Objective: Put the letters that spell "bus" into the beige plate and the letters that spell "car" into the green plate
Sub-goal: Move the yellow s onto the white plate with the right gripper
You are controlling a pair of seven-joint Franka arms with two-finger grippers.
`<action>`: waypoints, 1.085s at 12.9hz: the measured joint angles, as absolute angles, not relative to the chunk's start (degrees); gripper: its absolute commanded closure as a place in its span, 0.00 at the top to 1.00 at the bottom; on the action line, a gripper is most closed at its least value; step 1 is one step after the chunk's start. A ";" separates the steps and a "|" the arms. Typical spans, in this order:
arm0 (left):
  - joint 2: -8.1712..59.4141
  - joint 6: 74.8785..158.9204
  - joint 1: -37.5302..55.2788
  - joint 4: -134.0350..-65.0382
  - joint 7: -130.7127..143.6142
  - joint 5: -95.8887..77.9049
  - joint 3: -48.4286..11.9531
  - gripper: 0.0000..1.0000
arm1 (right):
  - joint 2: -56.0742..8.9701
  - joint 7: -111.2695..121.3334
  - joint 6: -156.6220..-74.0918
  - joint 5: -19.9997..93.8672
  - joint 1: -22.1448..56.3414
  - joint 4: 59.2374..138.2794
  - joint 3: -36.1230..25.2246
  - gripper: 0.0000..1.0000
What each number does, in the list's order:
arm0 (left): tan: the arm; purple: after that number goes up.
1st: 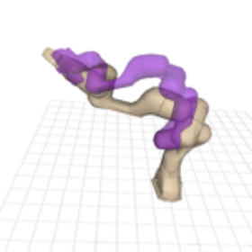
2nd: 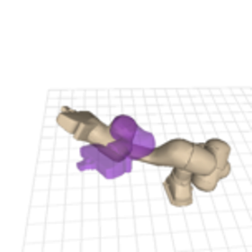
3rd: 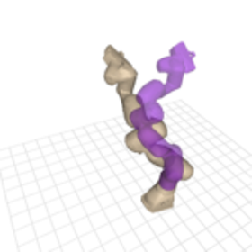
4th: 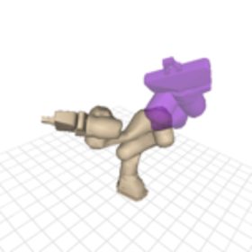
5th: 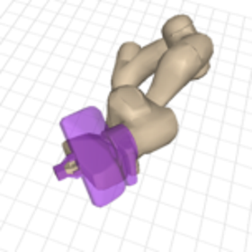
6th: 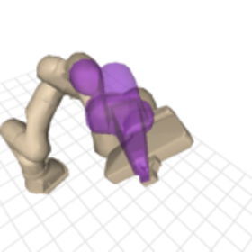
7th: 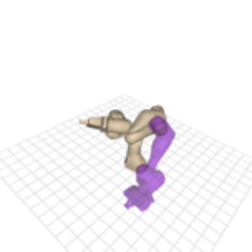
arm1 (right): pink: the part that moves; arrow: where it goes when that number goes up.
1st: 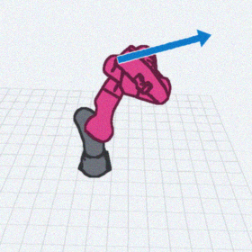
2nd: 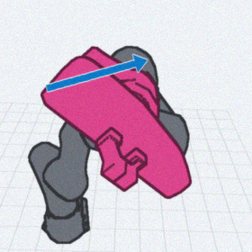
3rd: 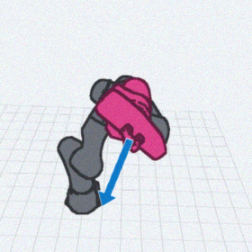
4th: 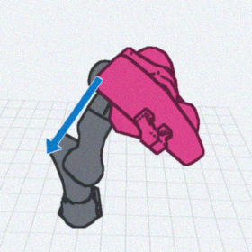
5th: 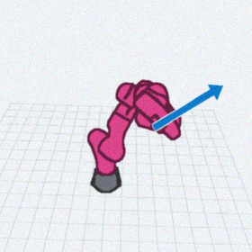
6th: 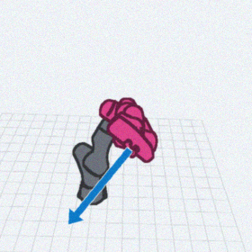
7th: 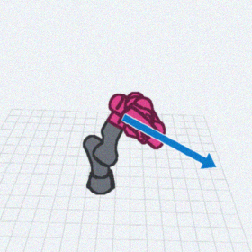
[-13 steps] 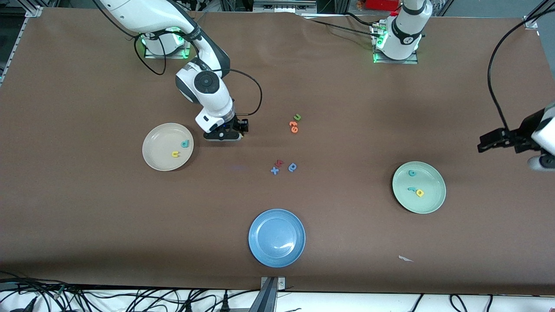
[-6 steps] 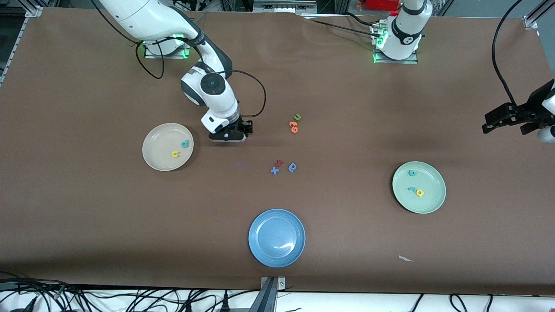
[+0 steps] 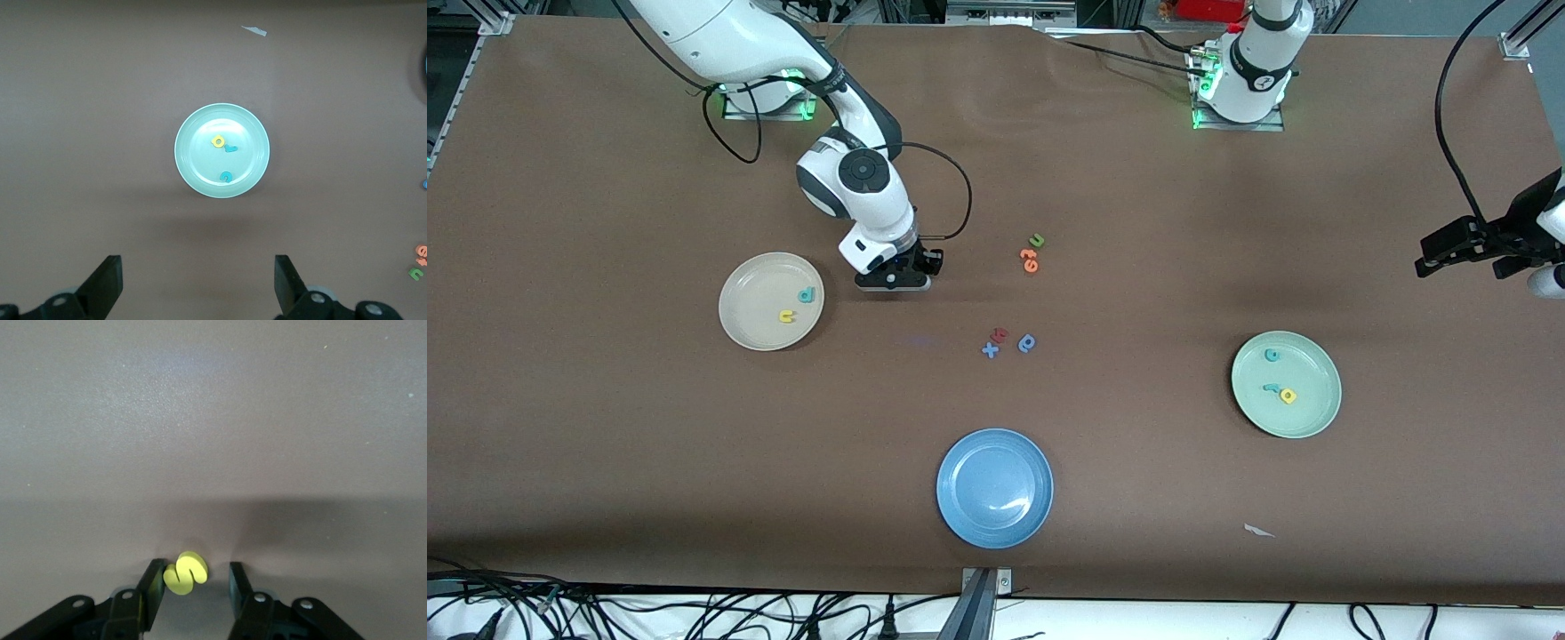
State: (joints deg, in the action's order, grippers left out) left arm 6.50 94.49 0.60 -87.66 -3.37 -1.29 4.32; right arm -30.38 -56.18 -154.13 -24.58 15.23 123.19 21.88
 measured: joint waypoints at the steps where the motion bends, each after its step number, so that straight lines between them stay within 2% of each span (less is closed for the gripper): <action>1: 6.50 94.50 0.59 -87.66 -3.37 -1.29 4.32 1.00 | -30.38 -56.19 -154.13 -24.77 15.23 123.17 21.87 0.41; 4: 6.51 94.61 0.51 -87.49 -3.35 -1.29 4.37 1.00 | -30.37 -56.19 -154.12 -24.92 15.23 123.16 21.83 0.31; 7: 6.49 94.72 0.48 -86.96 -3.35 -1.29 4.39 1.00 | -30.01 -56.20 -154.14 -25.50 15.35 122.97 21.96 0.02; 14: 6.55 94.73 0.23 -86.94 -3.35 -1.29 4.44 1.00 | -30.15 -55.62 -154.00 -27.22 15.39 122.71 21.40 0.00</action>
